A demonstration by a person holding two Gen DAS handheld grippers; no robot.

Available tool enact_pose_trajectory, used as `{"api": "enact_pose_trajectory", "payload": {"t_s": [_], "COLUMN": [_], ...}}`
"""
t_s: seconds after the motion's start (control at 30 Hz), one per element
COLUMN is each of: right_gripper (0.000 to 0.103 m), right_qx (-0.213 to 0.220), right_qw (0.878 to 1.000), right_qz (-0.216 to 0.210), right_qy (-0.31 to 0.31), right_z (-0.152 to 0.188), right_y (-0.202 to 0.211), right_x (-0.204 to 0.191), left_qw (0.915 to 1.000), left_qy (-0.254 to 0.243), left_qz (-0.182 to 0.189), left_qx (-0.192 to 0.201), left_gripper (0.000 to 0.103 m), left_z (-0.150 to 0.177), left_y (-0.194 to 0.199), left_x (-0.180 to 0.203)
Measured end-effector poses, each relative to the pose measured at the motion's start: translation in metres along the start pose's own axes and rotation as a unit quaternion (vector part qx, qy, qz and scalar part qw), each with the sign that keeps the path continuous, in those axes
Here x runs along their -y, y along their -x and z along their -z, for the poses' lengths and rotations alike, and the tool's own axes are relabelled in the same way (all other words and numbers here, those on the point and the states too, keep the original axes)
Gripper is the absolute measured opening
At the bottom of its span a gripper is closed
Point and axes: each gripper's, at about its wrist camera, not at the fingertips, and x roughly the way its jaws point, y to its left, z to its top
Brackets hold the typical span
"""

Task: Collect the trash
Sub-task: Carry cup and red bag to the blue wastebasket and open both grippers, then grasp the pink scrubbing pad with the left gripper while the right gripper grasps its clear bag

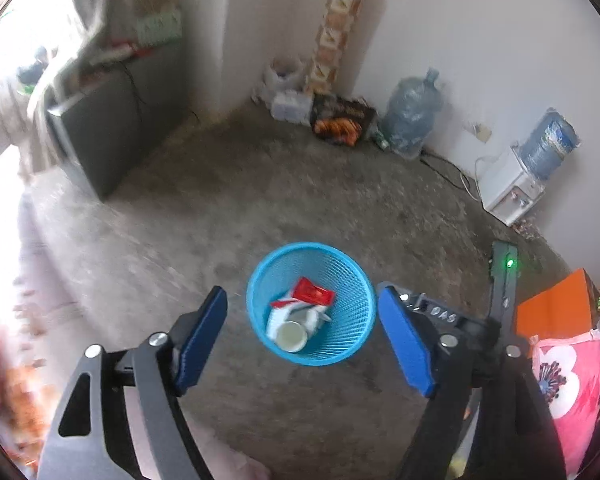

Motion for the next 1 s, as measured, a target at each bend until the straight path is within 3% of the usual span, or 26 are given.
{"api": "enact_pose_trajectory", "payload": {"t_s": [0.23, 0.4, 0.53, 0.6, 0.73, 1.0], "right_gripper": [0.070, 0.073, 0.073, 0.073, 0.072, 0.059], "right_qx": [-0.005, -0.028, -0.073, -0.101, -0.164, -0.247], "right_qw": [0.996, 0.986, 0.974, 0.968, 0.954, 0.941], "right_qz": [-0.048, -0.096, -0.144, -0.165, -0.200, -0.170], "right_qy": [0.075, 0.132, 0.158, 0.159, 0.151, 0.159], "right_z": [0.008, 0.022, 0.033, 0.040, 0.056, 0.079], "right_y": [0.029, 0.035, 0.019, 0.004, -0.040, -0.127], "right_x": [-0.076, -0.140, -0.195, -0.220, -0.269, -0.345], "left_qw": [0.9974, 0.9898, 0.9815, 0.9800, 0.9784, 0.9697], "left_qy": [0.034, 0.060, 0.089, 0.106, 0.141, 0.164], "left_qz": [-0.028, -0.081, -0.124, -0.136, -0.147, -0.164], "left_qx": [0.057, 0.101, 0.115, 0.100, 0.032, -0.077], "left_gripper": [0.087, 0.090, 0.093, 0.095, 0.095, 0.095], "left_z": [0.030, 0.062, 0.076, 0.078, 0.071, 0.047], "left_y": [0.105, 0.172, 0.206, 0.210, 0.187, 0.121], "left_x": [-0.060, -0.113, -0.161, -0.188, -0.237, -0.289]}}
